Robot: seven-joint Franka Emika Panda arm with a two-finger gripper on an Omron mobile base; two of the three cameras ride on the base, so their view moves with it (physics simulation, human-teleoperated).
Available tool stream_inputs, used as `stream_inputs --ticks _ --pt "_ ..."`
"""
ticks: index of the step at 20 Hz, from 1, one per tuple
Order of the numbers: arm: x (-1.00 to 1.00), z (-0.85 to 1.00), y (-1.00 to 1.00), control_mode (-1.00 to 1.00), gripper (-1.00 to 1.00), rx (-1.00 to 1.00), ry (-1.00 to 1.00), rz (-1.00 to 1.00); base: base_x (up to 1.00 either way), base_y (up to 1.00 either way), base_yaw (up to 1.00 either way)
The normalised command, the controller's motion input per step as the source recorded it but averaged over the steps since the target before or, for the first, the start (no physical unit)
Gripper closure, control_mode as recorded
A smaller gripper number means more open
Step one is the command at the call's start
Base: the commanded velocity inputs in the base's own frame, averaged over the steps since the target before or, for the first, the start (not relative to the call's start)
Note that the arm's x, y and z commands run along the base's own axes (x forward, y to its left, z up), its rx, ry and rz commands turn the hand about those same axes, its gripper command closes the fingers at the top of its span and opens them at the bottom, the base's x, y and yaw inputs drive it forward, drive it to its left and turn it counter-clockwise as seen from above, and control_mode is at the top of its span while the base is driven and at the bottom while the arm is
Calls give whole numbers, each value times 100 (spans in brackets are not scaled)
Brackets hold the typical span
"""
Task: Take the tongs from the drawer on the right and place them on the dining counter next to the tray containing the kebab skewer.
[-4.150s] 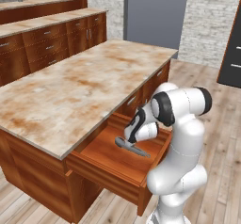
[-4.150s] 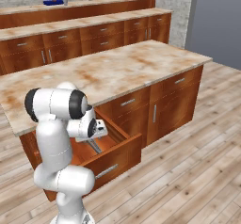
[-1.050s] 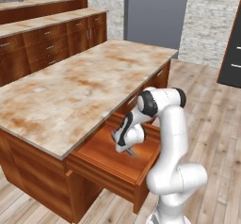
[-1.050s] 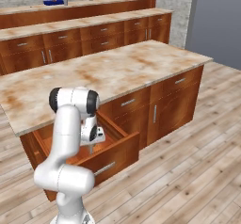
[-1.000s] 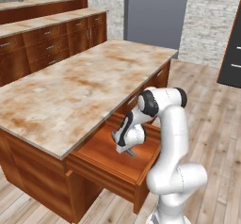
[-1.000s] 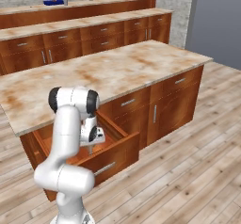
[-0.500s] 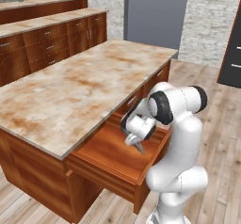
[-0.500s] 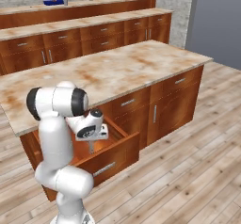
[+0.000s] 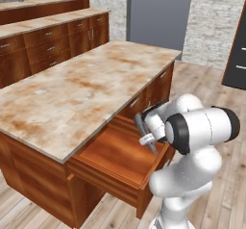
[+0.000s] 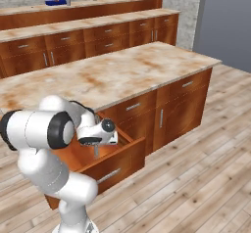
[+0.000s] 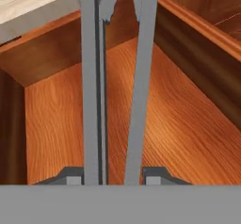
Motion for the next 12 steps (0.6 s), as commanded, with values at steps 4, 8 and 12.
stream_inputs --ticks 4,8,12 --pt "0 100 -10 -100 100 9 0 0 0 0 0" --pt "1 100 -10 -100 100 5 0 -1 0 0 0" --pt "0 100 0 -100 100 4 0 -4 0 0 0"
